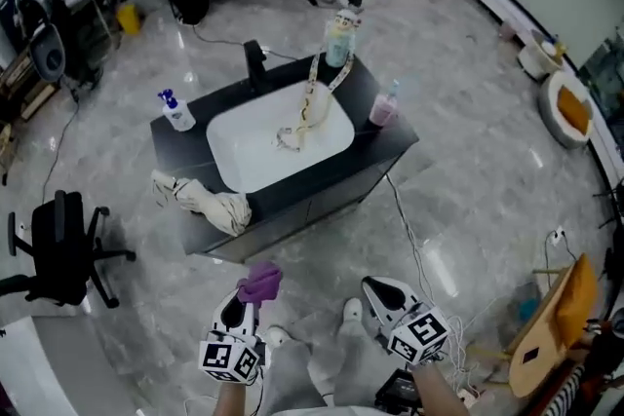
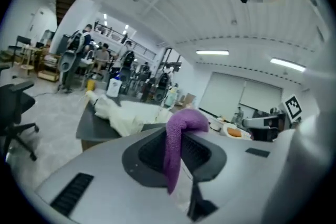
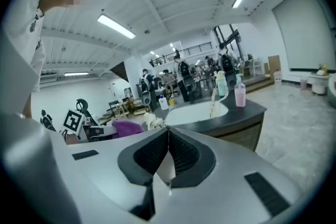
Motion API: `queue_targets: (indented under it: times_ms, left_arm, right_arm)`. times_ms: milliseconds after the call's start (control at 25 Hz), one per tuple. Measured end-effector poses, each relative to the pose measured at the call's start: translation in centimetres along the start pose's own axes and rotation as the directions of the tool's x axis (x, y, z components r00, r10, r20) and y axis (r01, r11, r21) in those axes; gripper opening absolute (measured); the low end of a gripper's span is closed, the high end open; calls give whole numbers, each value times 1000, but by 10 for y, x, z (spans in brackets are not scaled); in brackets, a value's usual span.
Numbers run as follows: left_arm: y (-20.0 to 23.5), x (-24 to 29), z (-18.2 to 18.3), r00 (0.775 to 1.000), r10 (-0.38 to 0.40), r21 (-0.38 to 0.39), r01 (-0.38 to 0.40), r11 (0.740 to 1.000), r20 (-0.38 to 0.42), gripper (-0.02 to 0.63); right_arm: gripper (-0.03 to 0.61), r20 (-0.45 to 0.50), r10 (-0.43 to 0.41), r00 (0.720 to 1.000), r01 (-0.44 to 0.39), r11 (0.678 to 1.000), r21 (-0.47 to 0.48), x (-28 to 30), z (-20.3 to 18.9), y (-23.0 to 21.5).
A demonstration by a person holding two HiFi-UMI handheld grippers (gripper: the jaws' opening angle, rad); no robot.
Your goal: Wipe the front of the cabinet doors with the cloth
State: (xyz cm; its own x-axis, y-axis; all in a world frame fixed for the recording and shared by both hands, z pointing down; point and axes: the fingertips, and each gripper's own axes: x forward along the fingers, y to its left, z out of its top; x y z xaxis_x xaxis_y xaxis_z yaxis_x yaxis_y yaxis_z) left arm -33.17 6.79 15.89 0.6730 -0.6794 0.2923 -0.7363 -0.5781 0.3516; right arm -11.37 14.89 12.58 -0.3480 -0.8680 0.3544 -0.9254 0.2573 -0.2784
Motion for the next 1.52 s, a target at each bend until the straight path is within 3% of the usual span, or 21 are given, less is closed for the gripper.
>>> queue_targets:
  times_ms: [160,360,600,720,920,1040,1200,1400,1520]
  left_arm:
    - [-70,-10,69,984,-167,129,158,979,62,57]
    - [-145,-20,118,926,-374,217,355,909,53,57]
    - [-214,-34,148,866,-500,256,478,841,25,57]
    - [-242,-44,170,850,-524,309,484,819,57,57]
    - [-278,-57,178,876,-474,324,425,846,91,57]
    - [-305,-69,160,893,-441,251,407,878,92,57]
    - [-340,-86,130,923,-378,189,358,914,78,57]
    - [-353,-98,121,947,-317,273,291,917,54,57]
    - [-346,-98,124,951,-300,249,273,929,76,57]
  right_arm:
    - [28,105,-83,991,87,996,-32,-61,53,21]
    - [28,230,-246,942,244,969,37,-134,94,36]
    - [28,319,-356,879,351,933,76,-222,120,48]
    - [28,369,-359,857,353,932,86,-249,129,46]
    - [28,423,-274,864,286,957,36,-272,142,42]
    - [28,422,-235,876,254,967,12,-294,136,36]
    - [28,388,-209,898,208,977,47,-325,108,14]
    - [28,369,-166,915,174,985,12,-333,96,-7]
    - [28,381,-159,911,174,985,-5,-330,103,-2]
